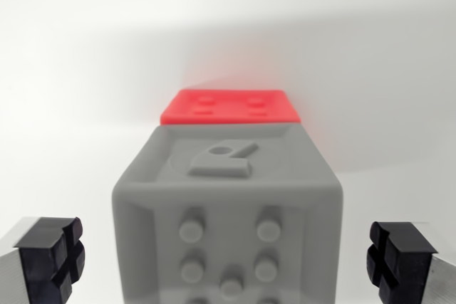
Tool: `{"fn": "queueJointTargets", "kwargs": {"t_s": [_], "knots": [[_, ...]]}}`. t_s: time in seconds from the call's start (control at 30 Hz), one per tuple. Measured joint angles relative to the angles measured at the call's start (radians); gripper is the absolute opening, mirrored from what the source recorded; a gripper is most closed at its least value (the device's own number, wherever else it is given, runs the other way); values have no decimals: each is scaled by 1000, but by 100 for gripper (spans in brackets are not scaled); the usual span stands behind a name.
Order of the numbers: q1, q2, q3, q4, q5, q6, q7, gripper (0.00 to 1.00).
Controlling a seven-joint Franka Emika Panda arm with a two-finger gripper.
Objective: Destack cube
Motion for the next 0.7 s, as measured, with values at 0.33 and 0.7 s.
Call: {"fn": "queueJointTargets", "kwargs": {"t_s": [0.33,0.7], "knots": [[0,39,0,5,0,34,0,100],[0,45,0,7,1,39,0,0]]}}
